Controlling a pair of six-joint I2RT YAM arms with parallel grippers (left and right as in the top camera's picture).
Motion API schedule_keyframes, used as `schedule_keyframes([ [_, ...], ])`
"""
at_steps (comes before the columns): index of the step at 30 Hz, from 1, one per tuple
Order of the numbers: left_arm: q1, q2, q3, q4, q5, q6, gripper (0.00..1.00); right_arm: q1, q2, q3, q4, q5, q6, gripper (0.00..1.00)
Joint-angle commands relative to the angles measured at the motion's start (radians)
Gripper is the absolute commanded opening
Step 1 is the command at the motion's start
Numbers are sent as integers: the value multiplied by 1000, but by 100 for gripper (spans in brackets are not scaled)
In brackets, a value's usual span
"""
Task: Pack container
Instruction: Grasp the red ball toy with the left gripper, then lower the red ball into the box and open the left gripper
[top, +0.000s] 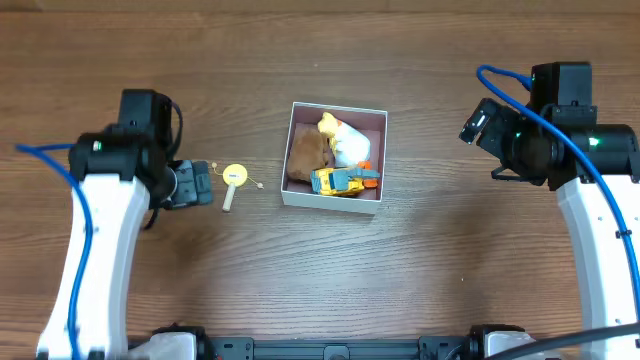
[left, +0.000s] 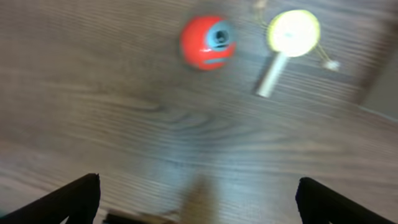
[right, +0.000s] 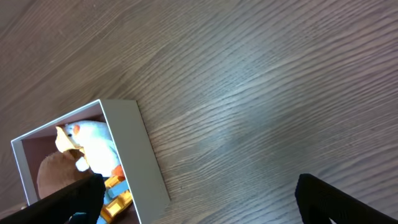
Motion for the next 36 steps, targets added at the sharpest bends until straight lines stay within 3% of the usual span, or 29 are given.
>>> schedule_keyframes([
  [1,79,134,-20,65,62,34,100,-3,1,7,3,10,-5,100],
  [7,103,378,-20,233,112,60,100,-3,1,7,2,10,-5,100],
  [16,103,560,-20,400,103,156,86,-3,1,7,1,20,-5,100],
  [18,103,567,-20,401,103,160,69,-3,1,7,1,20,-5,100],
  [20,103,567,-19,394,103,162,36,-3,1,7,2,20,-5,100],
  [21,103,567,-18,387,106,164,25,-3,1,7,1,20,-4,100],
  [23,103,566,14,328,105,185,8,-3,1,7,1,20,-5,100],
  [24,103,566,53,282,106,185,4,-3,1,7,2,20,-5,100],
  [27,91,556,255,100,137,186,4,-3,1,7,2,20,-4,100],
  [30,39,542,542,-86,284,248,9,-3,1,7,5,20,-4,100],
  [33,-63,542,757,-158,419,288,18,-3,1,7,9,20,-4,100],
  [36,-195,542,811,-108,448,305,24,-3,1,7,13,20,-4,100],
])
